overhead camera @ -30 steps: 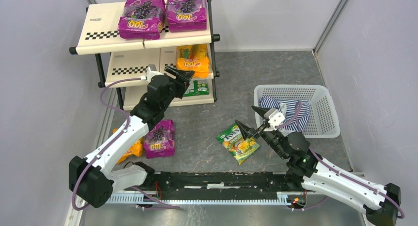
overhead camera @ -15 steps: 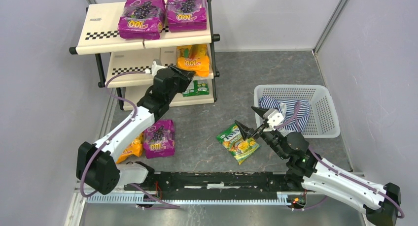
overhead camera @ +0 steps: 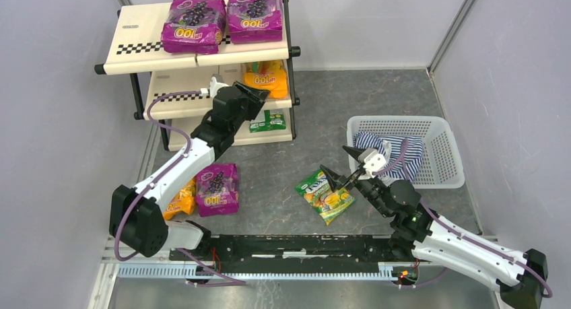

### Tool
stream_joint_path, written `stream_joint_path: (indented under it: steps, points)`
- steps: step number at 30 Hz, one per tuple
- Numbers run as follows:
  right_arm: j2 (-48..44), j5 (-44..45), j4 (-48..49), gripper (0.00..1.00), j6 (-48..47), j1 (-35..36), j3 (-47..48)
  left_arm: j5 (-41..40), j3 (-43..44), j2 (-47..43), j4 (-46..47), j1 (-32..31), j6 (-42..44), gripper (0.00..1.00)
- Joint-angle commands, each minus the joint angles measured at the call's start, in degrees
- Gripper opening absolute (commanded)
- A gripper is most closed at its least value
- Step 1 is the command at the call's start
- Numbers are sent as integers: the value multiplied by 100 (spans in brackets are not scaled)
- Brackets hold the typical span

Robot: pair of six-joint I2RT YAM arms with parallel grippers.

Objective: Place and organize the candy bags onto the shelf

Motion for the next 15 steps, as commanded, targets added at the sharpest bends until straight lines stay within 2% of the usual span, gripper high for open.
stream_joint_path:
  steps: [1, 8, 15]
  points:
    - [59, 11, 197, 93, -29, -15, 1, -162, 221, -215, 131, 81, 417, 53]
    - [336, -151, 107, 93, 14, -15, 109, -181, -136, -1070, -766, 167, 894, 71]
    - [895, -514, -44, 93, 219, -15, 282, 187, -50, -1809, -2109, 175, 1991, 96]
